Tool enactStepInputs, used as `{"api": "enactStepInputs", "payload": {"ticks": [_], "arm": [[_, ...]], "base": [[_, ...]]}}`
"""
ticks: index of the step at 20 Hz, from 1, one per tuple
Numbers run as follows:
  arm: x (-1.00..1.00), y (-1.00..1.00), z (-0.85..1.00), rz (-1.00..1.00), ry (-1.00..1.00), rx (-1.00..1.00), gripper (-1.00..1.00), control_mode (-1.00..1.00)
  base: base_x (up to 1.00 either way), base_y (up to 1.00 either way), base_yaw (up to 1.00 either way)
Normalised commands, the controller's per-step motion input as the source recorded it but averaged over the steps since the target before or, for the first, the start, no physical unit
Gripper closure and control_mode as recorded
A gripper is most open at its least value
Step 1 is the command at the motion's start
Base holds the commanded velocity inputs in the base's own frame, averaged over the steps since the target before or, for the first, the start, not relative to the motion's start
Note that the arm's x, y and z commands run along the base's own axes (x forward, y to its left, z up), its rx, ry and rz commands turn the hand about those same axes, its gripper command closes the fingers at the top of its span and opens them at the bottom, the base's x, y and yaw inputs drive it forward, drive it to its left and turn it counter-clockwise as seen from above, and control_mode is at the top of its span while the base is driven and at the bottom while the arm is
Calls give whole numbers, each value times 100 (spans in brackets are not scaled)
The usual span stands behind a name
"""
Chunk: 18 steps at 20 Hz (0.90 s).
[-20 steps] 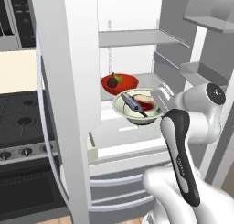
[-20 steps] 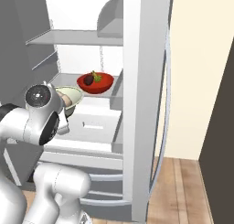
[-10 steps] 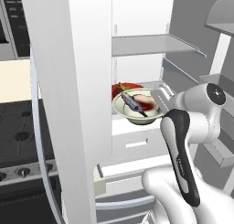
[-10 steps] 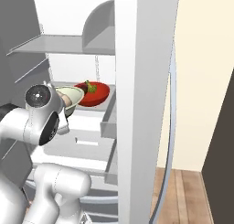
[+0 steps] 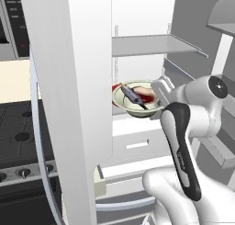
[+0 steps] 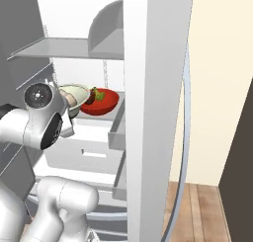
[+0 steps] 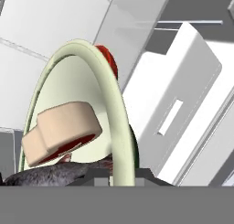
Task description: Place the bowl with the broccoli and potato on the second highest shelf of the fridge. Place the bowl with the steak and fish on the top shelf of the fridge.
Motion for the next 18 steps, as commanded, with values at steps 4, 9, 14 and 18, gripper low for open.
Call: {"api": "enactStepInputs", "payload": {"ticks": [4, 9, 14, 18], "arm": [[0, 0, 73, -1, -12, 0, 100, -100], [0, 0, 77, -4, -9, 0, 100, -100], [0, -4, 76, -5, -15, 0, 100, -100], [0, -15, 30, -6, -23, 11, 100, -100]], "base": [[0, 0, 0], [0, 0, 0], [0, 0, 0], [0, 0, 0]]}}
